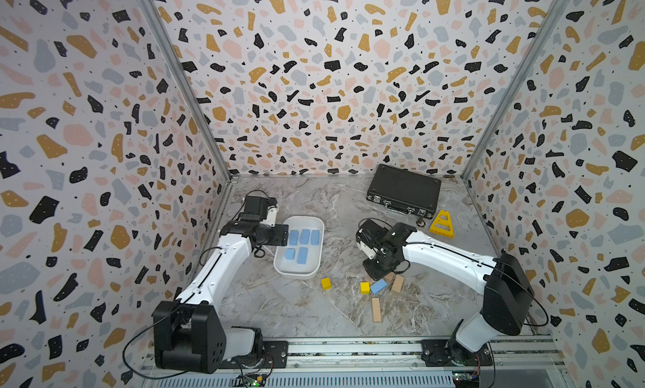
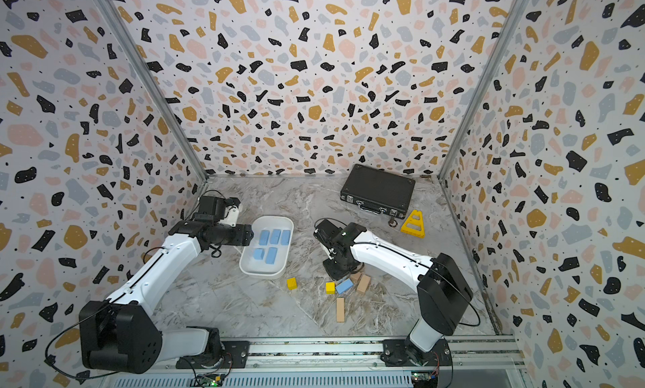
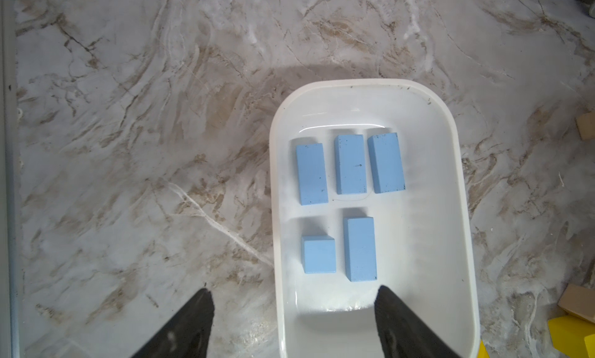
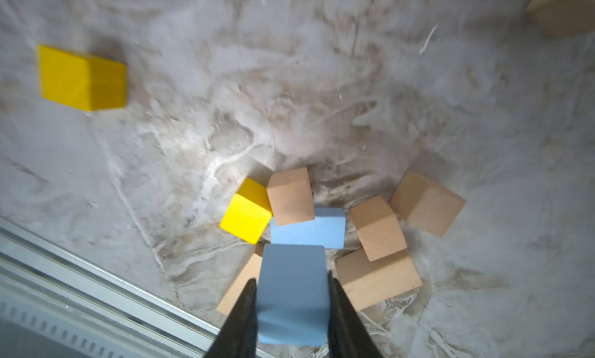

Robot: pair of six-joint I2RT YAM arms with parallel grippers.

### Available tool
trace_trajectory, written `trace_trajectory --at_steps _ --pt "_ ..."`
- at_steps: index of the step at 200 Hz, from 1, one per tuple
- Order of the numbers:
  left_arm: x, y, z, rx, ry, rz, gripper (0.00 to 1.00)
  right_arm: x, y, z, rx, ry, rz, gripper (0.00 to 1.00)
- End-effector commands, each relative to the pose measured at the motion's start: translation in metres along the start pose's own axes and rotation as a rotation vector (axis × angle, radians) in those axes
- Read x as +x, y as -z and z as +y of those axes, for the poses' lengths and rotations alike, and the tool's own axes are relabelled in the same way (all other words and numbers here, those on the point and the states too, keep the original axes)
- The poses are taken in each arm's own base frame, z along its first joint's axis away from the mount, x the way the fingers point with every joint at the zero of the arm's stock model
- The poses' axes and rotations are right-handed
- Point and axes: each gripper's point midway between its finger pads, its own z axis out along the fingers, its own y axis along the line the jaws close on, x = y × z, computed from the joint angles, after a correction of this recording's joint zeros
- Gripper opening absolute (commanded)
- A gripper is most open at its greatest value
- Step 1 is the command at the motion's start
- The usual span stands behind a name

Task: Pick out the blue building blocks
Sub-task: Pick up the building block from the center of the board, then place the building block in the storage box.

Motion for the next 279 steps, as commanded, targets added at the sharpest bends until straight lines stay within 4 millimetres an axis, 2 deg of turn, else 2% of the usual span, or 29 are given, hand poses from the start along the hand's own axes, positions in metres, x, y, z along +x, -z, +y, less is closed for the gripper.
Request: trace_trajectory --at_steps 1,28,80,99,129,157,223,249,279 --pt "-0.005 0.005 0.012 -0.012 0.063 -0.049 0.87 -0.021 0.014 0.014 -0.003 0.046 -0.03 0.29" --pt "-0.001 0.008 0.03 -0.031 0.132 -0.071 0.95 -0.052 0.013 0.041 -0.027 0.129 -0.046 0.3" --pt "0.002 0.02 0.068 -0.083 0.273 -0.107 0.96 -0.096 -0.01 0.084 -0.059 0.257 -0.048 0.29" --pt "0.004 0.023 0.077 -0.092 0.311 -0.114 0.97 -0.113 -0.011 0.093 -0.065 0.277 -0.085 0.29" --pt "0.006 0.025 0.08 -0.084 0.334 -0.124 0.97 -0.136 0.003 0.099 -0.06 0.298 -0.158 0.29" --pt "0.006 0.023 0.079 -0.07 0.34 -0.121 0.97 -0.145 0.008 0.106 -0.084 0.307 -0.183 0.29" --pt "0.007 0.02 0.074 -0.036 0.364 -0.117 0.96 -0.167 -0.021 0.118 -0.097 0.335 -0.163 0.29" --pt "0.008 0.018 0.072 -0.017 0.378 -0.112 0.96 -0.177 -0.034 0.112 -0.042 0.343 -0.165 0.29" --pt "0.007 0.018 0.072 -0.017 0.378 -0.114 0.96 -0.179 -0.051 0.102 0.026 0.358 -0.136 0.29"
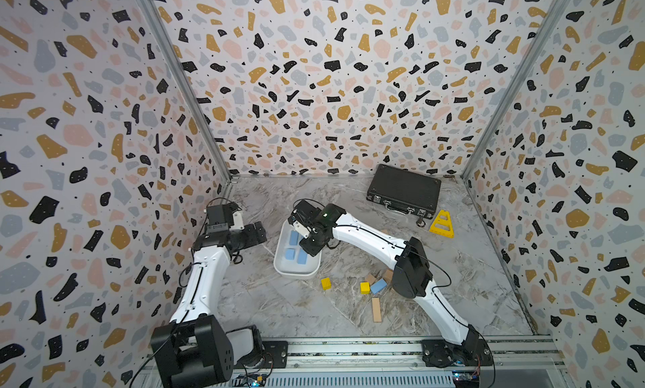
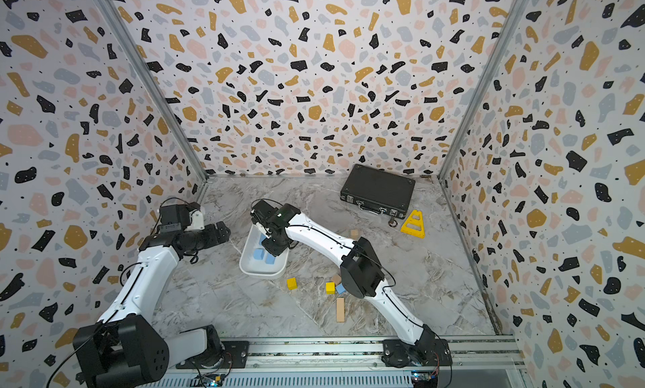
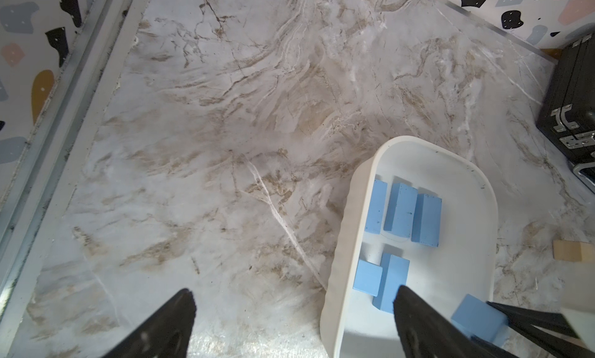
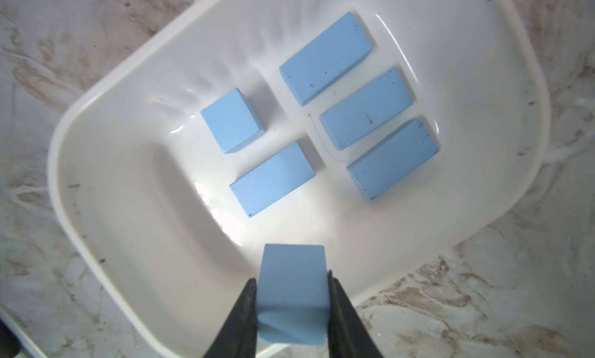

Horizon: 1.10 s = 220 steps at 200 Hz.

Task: Pick out the blue building blocks
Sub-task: Place the building block in the storage box.

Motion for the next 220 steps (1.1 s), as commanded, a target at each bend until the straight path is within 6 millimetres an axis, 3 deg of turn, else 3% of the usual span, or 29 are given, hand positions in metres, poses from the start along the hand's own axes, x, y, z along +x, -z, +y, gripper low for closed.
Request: trace_trajectory --at_steps 1,119,191,220 --pt "0.0 -0.002 -0.001 0.017 0.015 -0.009 0.96 -0.001 0.015 -0.012 0.067 0.03 0.007 0.29" --pt "0.0 -0.004 -0.003 0.032 0.02 -0.006 0.96 0.0 -0.027 -0.025 0.144 0.096 0.054 0.32" --pt "0.0 -0.005 -0.004 0.039 0.019 -0.007 0.96 -0.007 -0.034 -0.03 0.174 0.096 0.036 0.43" --pt "0.0 -0.005 -0.004 0.04 0.02 -0.005 0.96 -0.019 -0.022 -0.031 0.183 0.086 -0.011 0.52"
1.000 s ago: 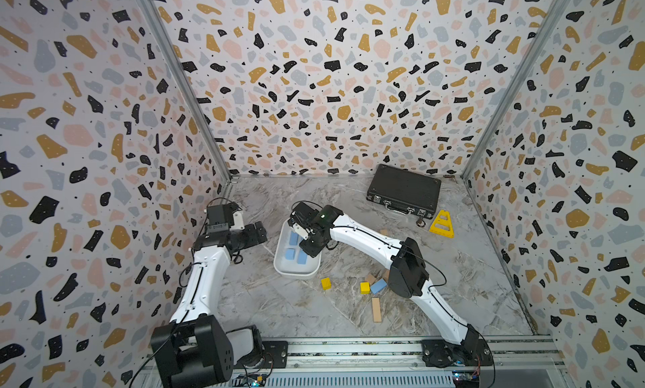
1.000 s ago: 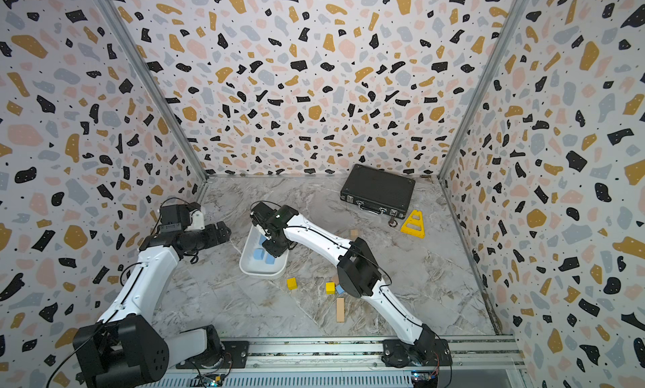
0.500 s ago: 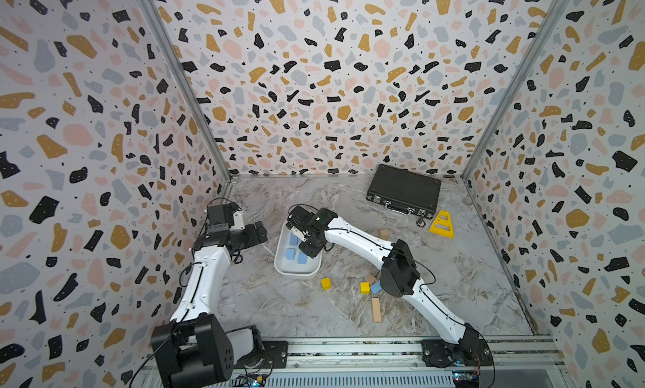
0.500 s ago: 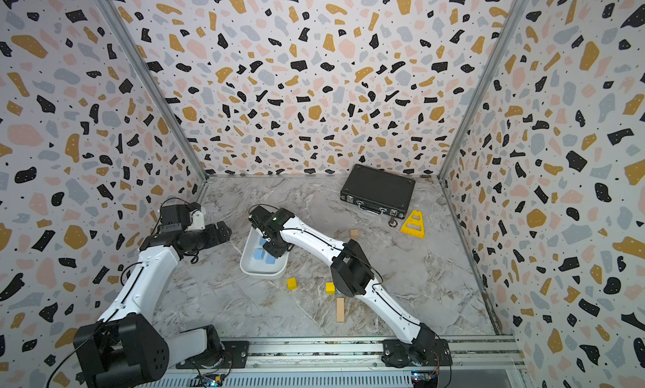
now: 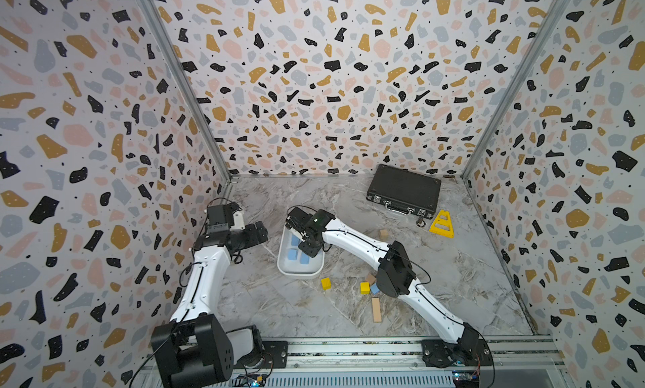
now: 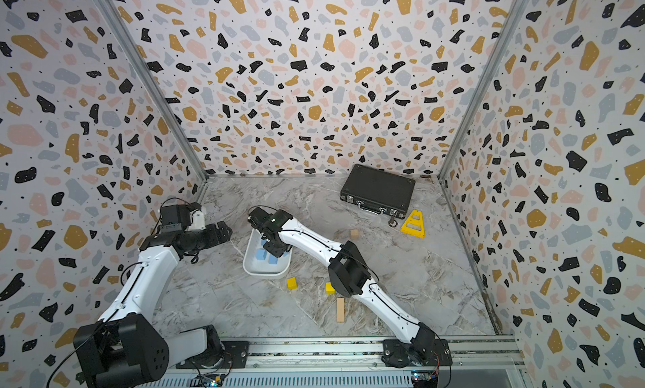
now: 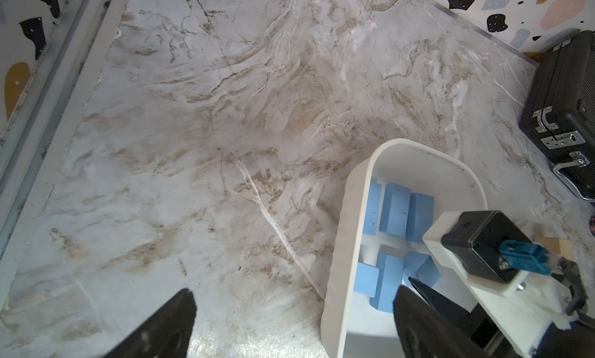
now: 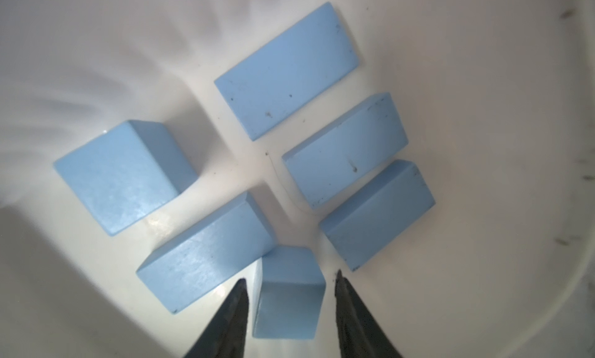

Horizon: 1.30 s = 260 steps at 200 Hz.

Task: Pick out the blue building blocks
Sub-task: Place the building block in the storage box, then pick up the building block from the center of the board.

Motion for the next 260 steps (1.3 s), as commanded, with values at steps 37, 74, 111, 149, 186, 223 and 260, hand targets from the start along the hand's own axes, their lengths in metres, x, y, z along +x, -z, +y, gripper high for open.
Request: trace_trajectory --at_steps 37,74,111,149,186,223,260 --pt "0.0 -0.003 -0.009 0.068 -0.025 -0.008 0.93 -0.034 0.066 -0.01 -0.002 -0.029 -0.162 0.52" --pt "0.001 0.0 -0.025 0.154 -0.056 -0.004 0.88 -0.042 0.116 -0.015 -0.016 -0.053 -0.262 0.52" --pt "0.006 0.002 -0.048 0.226 -0.138 0.014 0.84 -0.023 0.154 -0.025 -0.001 -0.113 -0.313 0.51" --pt "0.021 0.003 -0.091 0.27 -0.32 0.068 0.81 0.019 0.174 -0.044 0.022 -0.216 -0.336 0.51" --pt "0.052 -0.001 -0.141 0.357 -0.486 0.173 0.79 0.081 0.174 -0.072 0.034 -0.401 -0.336 0.51" --pt "0.091 -0.01 -0.187 0.419 -0.643 0.29 0.78 0.156 0.169 -0.107 0.033 -0.668 -0.368 0.51" --pt "0.135 -0.014 -0.234 0.447 -0.838 0.385 0.78 0.225 0.165 -0.126 0.039 -0.851 -0.374 0.51"
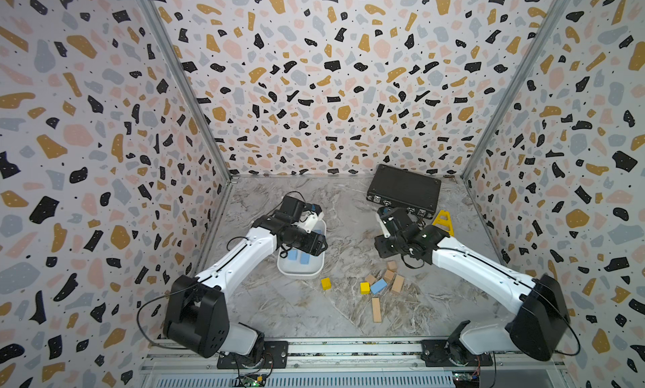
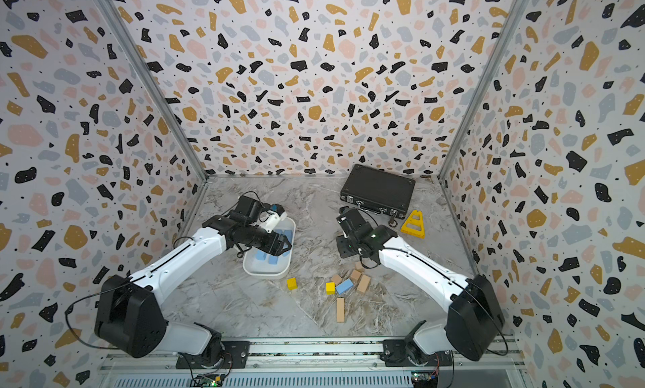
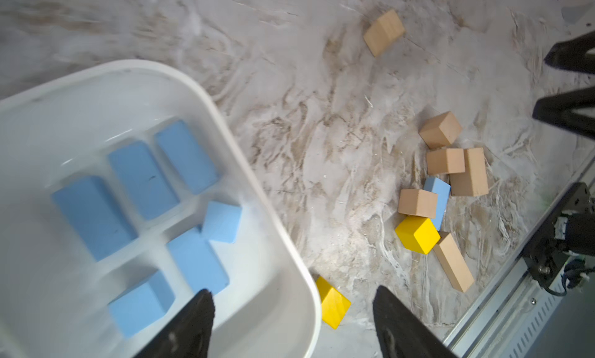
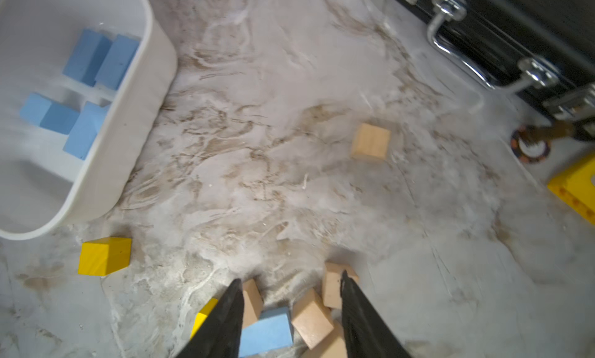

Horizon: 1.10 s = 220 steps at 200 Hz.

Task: Pick out the blue building blocks
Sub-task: Pick up the building block from the center of the board.

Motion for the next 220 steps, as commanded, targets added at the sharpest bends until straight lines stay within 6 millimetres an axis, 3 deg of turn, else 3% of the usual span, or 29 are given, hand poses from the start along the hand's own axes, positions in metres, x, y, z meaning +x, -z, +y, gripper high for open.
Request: trace_trajectory --at_steps 1,34,66,104,140,170,220 --pt "-0.001 -0.013 -0.03 0.007 -0.122 0.065 0.78 0.001 0.016 -0.015 -0.036 -0.14 -0.076 0.51" --pt "0.004 -0.045 -0.077 0.042 -0.239 0.151 0.76 0.03 0.034 -0.052 0.041 -0.23 -0.103 0.51" --pt "0.017 -0.075 -0.113 0.039 -0.317 0.243 0.73 0.049 0.056 -0.075 0.12 -0.279 -0.153 0.51" --pt "0.022 -0.099 -0.144 0.024 -0.368 0.293 0.69 0.059 0.081 -0.092 0.176 -0.322 -0.224 0.51" --pt "0.018 -0.114 -0.175 0.048 -0.414 0.307 0.66 0.068 0.087 -0.099 0.198 -0.331 -0.233 0.51" --pt "0.025 -0.126 -0.19 0.057 -0.434 0.342 0.65 0.07 0.092 -0.103 0.222 -0.317 -0.227 0.51" --pt "0.032 -0.139 -0.193 0.069 -0.415 0.378 0.64 0.068 0.096 -0.104 0.223 -0.315 -0.243 0.51"
